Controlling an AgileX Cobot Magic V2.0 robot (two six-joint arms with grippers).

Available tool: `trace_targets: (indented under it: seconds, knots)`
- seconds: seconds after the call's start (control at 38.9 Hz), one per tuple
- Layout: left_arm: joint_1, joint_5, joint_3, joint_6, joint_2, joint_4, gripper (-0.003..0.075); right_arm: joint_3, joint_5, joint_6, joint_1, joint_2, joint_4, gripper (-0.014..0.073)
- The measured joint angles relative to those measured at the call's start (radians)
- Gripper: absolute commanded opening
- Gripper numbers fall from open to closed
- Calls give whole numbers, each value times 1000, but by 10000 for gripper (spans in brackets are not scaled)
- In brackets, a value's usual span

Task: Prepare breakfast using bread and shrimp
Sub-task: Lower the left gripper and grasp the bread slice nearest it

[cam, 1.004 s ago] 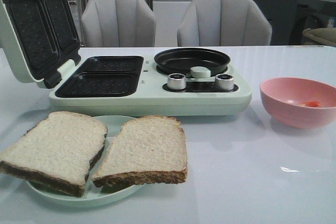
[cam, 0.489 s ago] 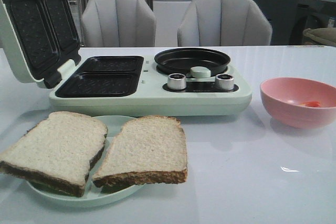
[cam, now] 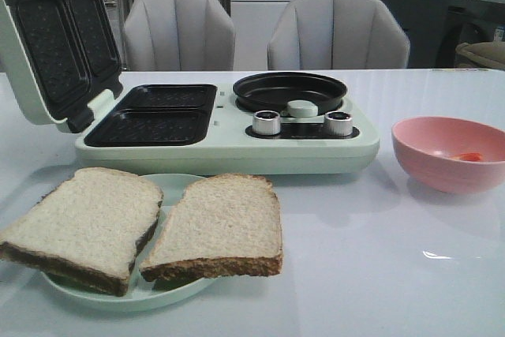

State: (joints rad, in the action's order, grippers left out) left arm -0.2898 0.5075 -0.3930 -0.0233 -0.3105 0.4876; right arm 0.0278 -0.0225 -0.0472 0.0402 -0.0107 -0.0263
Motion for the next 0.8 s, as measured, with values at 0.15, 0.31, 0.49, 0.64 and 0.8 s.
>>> trace_targets:
  seconds: [0.15,0.31,0.49,0.64,0.8]
  knots:
    - [-121,45,0,0,-111,53,478,0,0,0,0,0,0,153]
    - [-260,65,0,0,-232,159,478,0,0,0,0,0,0,153]
    - [-423,102,0,0,-386,271,477,0,0,0,0,0,0,153]
    - [-524,106,0,0,-543,344,477,0,0,0,0,0,0,153]
    - [-557,94,0,0,-686,452,477,0,0,0,0,0,0,153]
